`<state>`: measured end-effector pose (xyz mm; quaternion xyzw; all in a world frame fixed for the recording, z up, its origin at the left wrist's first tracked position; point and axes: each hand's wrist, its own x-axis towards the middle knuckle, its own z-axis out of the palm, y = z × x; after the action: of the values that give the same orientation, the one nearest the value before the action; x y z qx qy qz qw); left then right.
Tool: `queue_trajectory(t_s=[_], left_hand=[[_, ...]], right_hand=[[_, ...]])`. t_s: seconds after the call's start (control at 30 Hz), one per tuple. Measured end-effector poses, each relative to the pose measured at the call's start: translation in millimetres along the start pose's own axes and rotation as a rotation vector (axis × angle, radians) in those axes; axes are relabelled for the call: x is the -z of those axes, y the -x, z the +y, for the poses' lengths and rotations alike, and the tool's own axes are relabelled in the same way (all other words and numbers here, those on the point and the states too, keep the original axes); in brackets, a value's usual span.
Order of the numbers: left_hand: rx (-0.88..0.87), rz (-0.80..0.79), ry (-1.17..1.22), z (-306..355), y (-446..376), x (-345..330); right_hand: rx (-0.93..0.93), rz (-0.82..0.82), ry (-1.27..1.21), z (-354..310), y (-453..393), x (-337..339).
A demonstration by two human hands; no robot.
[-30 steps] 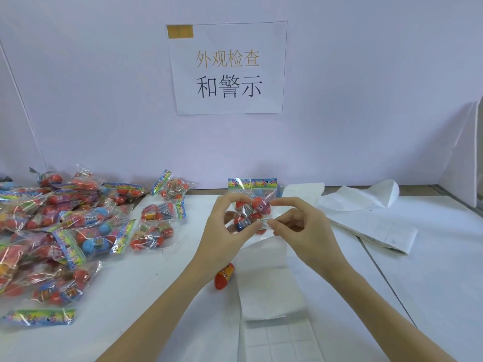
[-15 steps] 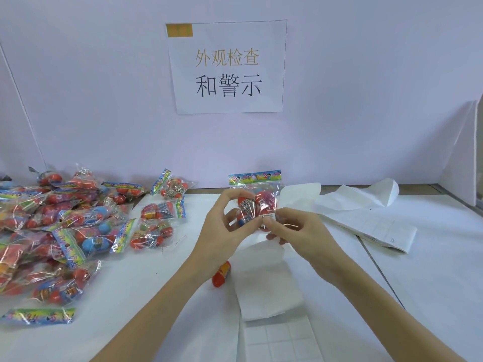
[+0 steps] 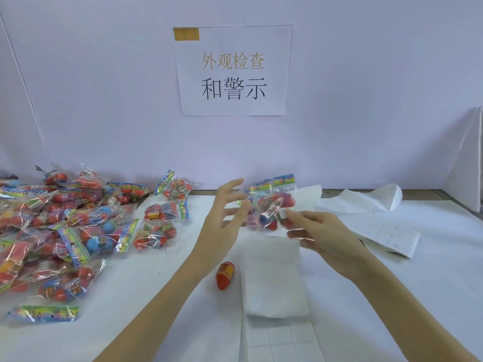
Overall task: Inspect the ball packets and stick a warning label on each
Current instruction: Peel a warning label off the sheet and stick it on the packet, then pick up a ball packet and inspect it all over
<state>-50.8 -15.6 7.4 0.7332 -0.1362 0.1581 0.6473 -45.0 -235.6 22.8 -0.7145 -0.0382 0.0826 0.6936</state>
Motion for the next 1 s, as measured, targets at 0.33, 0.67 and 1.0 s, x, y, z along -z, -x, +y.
queue_trajectory(t_s=[0.33, 0.67, 1.0], left_hand=[[0.337, 0.161, -1.465, -52, -17, 68], [-0.025, 0.315, -1.153, -52, -26, 79], [0.161, 0.162, 0.318, -4, -8, 6]], right_hand=[[0.177, -0.649, -0.905, -21, 2, 41], [0.04, -0.477, -0.434, 0, -5, 12], [0.182, -0.166, -0.046, 14, 3, -29]])
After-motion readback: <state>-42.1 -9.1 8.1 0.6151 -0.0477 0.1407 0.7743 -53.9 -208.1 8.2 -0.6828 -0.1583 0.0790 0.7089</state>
